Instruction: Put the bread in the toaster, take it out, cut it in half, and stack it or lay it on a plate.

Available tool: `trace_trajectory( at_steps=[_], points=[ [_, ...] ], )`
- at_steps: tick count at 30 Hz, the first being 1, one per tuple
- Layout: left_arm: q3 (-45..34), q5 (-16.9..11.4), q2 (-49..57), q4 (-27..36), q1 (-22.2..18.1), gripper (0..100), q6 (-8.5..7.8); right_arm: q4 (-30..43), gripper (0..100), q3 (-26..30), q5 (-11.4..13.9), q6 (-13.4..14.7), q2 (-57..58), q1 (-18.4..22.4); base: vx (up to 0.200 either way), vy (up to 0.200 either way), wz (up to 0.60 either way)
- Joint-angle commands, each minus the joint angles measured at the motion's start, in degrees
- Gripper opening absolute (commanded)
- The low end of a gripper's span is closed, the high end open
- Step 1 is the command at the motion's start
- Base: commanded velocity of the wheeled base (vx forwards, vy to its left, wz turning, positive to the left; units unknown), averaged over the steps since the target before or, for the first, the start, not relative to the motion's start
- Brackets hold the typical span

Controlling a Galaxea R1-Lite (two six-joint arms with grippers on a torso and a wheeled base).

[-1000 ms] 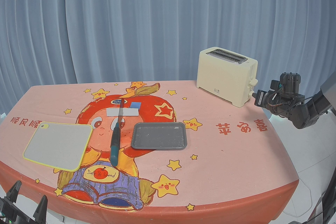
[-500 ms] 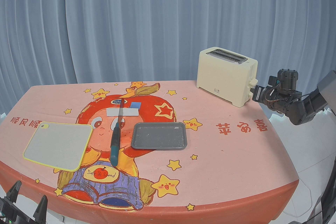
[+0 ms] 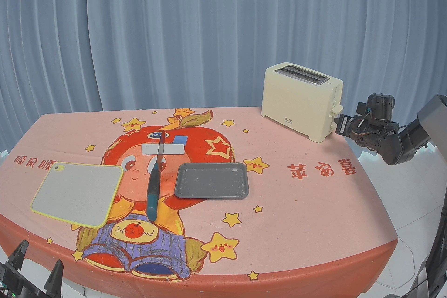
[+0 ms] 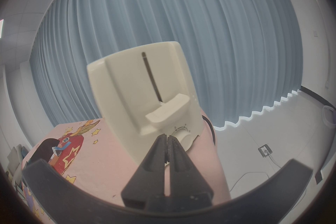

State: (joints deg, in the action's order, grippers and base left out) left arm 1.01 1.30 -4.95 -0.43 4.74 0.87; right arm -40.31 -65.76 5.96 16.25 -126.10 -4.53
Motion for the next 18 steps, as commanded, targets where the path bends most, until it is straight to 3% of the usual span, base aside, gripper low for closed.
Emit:
trace_trajectory(
  at_steps=[1, 18],
  points=[
    [-1.0, 0.0, -0.1, 0.0, 0.0, 100, 0.01, 0.0, 0, -0.8, 0.0, 0.0, -1.6, 0.5, 0.000, 0.000, 0.00],
    [-1.0, 0.0, -0.1, 0.0, 0.0, 100, 0.01, 0.0, 0, -0.5, 0.0, -0.1, -2.7, 0.1, 0.000, 0.000, 0.00]
  ],
)
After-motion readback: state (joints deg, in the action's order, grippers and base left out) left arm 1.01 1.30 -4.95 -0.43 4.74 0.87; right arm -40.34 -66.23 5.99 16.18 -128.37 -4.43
